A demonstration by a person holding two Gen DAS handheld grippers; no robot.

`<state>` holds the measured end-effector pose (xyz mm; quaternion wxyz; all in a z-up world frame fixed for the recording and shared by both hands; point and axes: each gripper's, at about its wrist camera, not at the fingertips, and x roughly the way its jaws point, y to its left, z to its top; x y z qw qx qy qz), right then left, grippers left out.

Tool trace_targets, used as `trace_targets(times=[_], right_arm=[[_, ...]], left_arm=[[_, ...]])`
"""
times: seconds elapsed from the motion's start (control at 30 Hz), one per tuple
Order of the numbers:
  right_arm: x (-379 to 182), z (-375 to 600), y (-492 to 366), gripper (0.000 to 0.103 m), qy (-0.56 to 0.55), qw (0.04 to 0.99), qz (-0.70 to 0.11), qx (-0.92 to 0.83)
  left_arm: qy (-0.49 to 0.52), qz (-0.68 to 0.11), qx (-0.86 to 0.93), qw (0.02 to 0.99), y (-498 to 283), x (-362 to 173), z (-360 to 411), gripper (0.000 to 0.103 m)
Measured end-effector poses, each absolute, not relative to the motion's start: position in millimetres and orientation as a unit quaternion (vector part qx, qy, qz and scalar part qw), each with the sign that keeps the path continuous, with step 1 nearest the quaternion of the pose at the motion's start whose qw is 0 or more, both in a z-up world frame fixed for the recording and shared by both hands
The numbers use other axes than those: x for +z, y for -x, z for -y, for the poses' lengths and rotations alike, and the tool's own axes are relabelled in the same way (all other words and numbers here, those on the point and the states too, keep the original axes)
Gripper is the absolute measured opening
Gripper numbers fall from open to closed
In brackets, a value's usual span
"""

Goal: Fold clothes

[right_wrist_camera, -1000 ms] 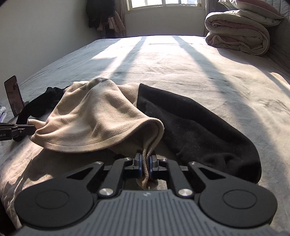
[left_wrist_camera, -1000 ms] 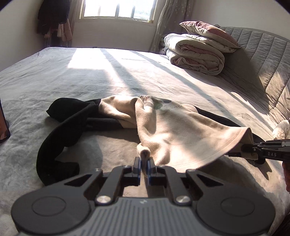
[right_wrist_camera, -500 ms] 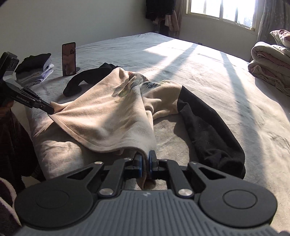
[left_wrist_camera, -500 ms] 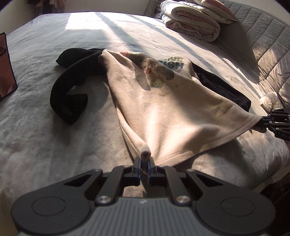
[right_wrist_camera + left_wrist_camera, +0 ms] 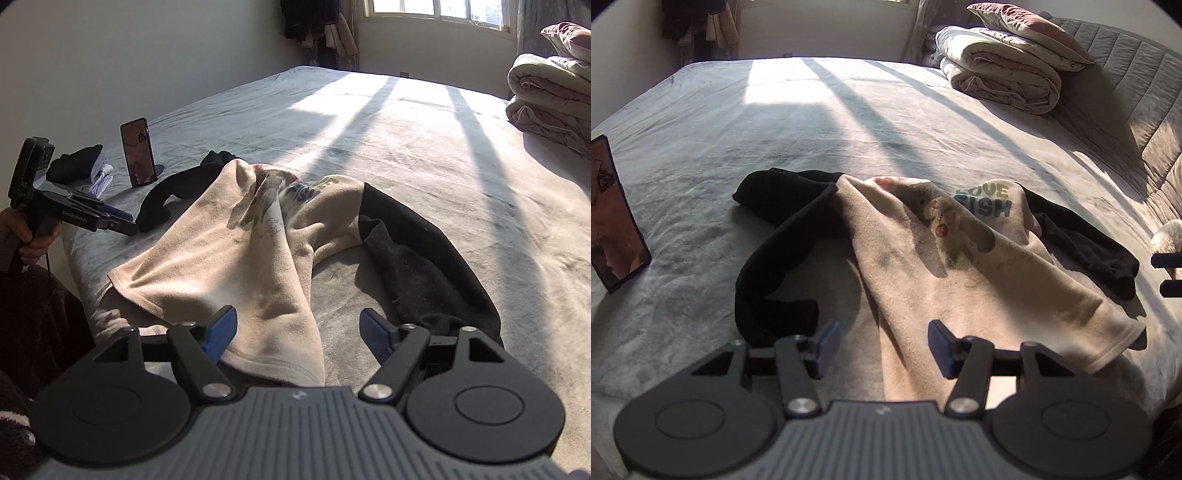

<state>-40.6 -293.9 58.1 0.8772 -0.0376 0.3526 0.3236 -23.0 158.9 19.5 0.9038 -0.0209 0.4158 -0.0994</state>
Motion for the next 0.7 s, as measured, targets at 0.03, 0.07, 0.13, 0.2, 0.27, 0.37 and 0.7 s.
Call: trace_targets(times=[0.03,0.07,0.13,0.2,0.27,0.37,0.7], right_arm=[[60.5,293.5,33.2,0.077,0.029,0.880,-0.352,0.317],[62.0,291.5,23.6,0.077,0.021,0.882,-0.354,0.309],[61.5,284.2,-1.6,0.077,0.015,0.885,-0.360,0.294],[58.5,274.3,-23.8,0.077,0.022,0.886,-0.365,0.286],[52.1,263.0,-47.3,0.077,0.031,0.883,-0.375,0.281],[40.5,248.6,-79.6,0.077,0.042,0.875,-0.392,0.281],[10.6,221.5,-168.6,0.077,0.053,0.857,-0.429,0.282]], left_arm=[[0.013,-0.411,-0.089,0.907,9.0,21.3,-160.0,0.060],[0.005,-0.407,-0.078,0.910,-4.5,23.0,-161.1,0.061],[-0.015,-0.406,-0.051,0.912,-31.3,22.1,-162.3,0.063],[-0.028,-0.415,-0.020,0.909,-63.8,18.9,-167.5,0.063],[-0.024,-0.419,-0.007,0.907,-91.1,16.8,-174.6,0.063],[-0.023,-0.420,-0.017,0.907,-127.9,11.4,-181.6,0.073],[-0.091,-0.422,-0.102,0.896,-203.8,-24.2,-180.9,0.084]])
